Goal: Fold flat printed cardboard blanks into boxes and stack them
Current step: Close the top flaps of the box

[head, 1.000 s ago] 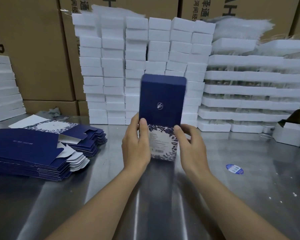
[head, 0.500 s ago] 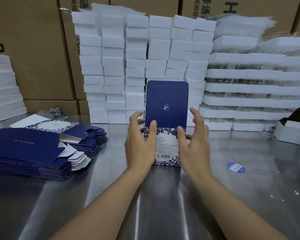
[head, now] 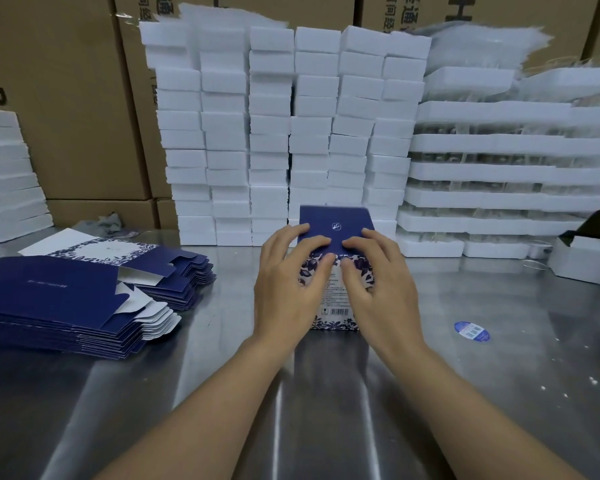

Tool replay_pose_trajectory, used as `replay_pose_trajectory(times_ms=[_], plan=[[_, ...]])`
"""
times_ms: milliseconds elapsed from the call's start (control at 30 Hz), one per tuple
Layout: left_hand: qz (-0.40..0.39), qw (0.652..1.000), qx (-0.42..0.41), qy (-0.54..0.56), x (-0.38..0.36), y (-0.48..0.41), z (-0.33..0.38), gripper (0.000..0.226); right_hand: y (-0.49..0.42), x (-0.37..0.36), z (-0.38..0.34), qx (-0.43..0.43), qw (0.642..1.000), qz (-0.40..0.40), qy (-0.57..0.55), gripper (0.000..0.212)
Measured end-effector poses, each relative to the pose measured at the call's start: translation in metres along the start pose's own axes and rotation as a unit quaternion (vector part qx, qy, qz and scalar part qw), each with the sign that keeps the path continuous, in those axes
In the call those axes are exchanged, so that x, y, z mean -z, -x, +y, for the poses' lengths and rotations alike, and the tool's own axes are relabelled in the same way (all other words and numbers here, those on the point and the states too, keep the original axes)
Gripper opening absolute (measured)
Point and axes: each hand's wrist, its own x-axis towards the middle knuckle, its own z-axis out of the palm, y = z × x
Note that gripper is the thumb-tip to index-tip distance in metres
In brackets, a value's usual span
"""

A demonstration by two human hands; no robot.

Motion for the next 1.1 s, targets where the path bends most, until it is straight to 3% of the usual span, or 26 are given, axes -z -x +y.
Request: replay_pose_trajectory(times_ms=[267, 500, 800, 967, 1100], plan=[[0.028, 0.999, -0.015, -0.004, -0.008, 0.002, 0.004, 0.012, -0.003, -0.005, 0.004, 0.009, 0.999, 0.029, -0.008, 0.005], [0.002, 0.999, -0.035, 0.018, -0.003, -0.002, 0.001, 0.015, -0.007, 0.004, 0.008, 0.032, 0.999, 0.013, -0.008, 0.008], [-0.002, 0.996, 0.006, 0.093, -0.003, -0.007, -0.011, 0.012, -0.013, 0.007, 0.014, 0.009, 0.999, 0.001, -0.046, 0.007], [0.007, 0.989, 0.041, 0.141, -0.002, -0.003, -0.015, 0.017, -0.011, 0.013, 0.018, -0.038, 0.988, 0.015, -0.151, 0.012], [0.006, 0.98, 0.086, 0.18, -0.002, -0.006, -0.014, 0.011, -0.016, 0.011, 0.018, -0.04, 0.99, 0.015, -0.136, 0.007]])
